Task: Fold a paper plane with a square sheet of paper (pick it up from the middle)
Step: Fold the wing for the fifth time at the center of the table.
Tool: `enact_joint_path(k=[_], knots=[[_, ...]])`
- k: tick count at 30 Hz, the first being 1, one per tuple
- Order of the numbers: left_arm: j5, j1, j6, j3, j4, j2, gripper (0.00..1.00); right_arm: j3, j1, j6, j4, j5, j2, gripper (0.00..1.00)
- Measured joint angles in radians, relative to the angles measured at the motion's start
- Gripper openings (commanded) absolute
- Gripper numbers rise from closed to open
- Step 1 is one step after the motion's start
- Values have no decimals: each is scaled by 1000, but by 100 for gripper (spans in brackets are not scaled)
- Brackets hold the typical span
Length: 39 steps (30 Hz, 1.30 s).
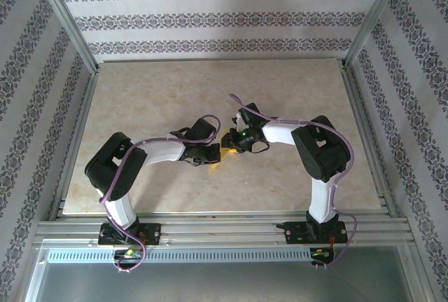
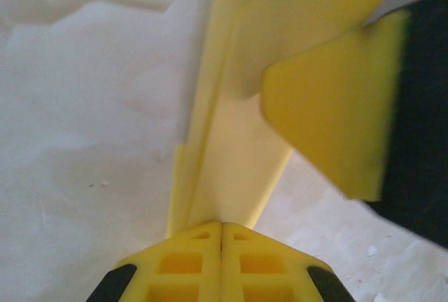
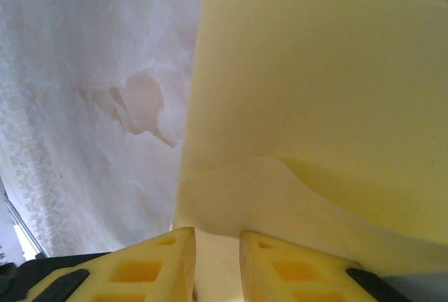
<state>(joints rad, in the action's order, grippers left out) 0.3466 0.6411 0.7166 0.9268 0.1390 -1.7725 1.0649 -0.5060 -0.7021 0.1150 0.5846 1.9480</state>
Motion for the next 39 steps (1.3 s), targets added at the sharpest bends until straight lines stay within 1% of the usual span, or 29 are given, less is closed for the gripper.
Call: enact_joint_path(k=[4,10,13,16,19,22,30,39], knots=[[0,-1,0,-7,-14,2,0,0,0,-2,-2,0,-2,30],[-2,-1,-1,-8,-15,2,0,-11,-1,1,-20,-6,-17,29],[-4,0,-1,-8,-15,2,0,-15,0,14,-24,-46,-40,29],[-4,0,-2,-8,-15,2,0,-29,0,28,-30,-87,-101,28],[-4,0,-5,-8,-14,2,0,-39,-4,49,-41,-114,-168,24],[-5,0,-5,-8,-14,2,0,-41,-24,58,-51,-137,-190,20],[-8,0,-9,-8,-13,2,0,-58,-85,68,-46,-155,-134,16],[-8,0,-9,-8,-9,2,0,-1,-75,107,-6,-160,-37,15]])
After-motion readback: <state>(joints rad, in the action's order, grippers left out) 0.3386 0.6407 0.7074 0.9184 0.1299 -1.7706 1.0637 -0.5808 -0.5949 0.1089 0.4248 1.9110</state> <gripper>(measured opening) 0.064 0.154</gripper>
